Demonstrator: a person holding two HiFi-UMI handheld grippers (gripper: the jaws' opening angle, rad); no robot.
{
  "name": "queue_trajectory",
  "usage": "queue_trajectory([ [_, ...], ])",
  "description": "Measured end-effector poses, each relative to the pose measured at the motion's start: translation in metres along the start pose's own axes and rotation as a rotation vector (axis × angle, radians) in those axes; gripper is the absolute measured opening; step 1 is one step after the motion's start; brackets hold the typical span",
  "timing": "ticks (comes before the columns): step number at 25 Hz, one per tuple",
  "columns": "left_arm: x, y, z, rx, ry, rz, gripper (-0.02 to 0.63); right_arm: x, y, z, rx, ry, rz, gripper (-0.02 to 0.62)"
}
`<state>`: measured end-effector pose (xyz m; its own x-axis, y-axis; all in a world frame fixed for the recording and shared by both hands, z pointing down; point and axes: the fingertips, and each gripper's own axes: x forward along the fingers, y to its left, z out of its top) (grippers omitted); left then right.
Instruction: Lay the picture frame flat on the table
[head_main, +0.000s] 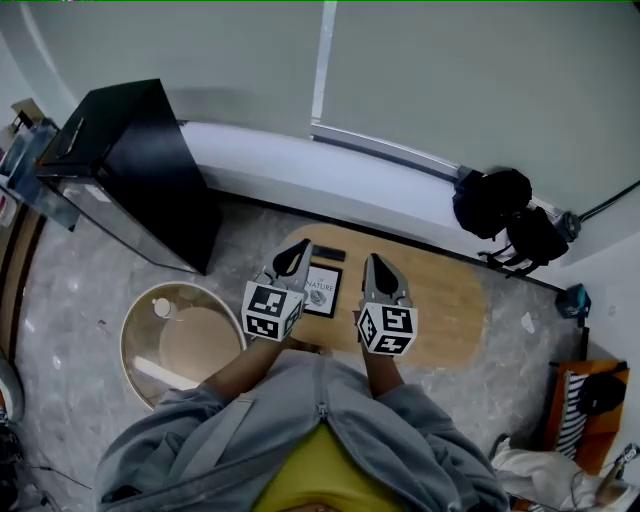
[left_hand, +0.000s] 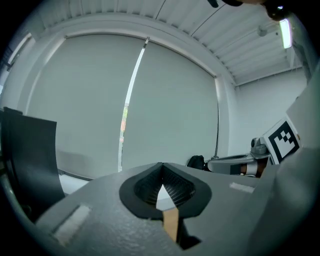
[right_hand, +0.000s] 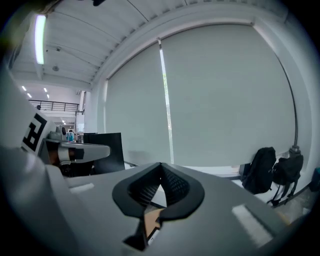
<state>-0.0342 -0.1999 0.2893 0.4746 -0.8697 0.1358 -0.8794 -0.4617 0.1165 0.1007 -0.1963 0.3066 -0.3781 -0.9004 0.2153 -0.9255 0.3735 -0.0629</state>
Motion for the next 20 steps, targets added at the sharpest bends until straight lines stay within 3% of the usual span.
queue_trajectory([
  [8,-0.018,-0.018,0.047,0.091,-0.105,-0.005,-0.002,-0.028,0.012,0.048,-0.102,-0.119,-0.026,0.000],
  [20,-0.016,-0.024,0.052,0.093,-0.119,-0.023,-0.002,-0.030,0.011,0.055,-0.121,-0.149,-0.031,0.000],
])
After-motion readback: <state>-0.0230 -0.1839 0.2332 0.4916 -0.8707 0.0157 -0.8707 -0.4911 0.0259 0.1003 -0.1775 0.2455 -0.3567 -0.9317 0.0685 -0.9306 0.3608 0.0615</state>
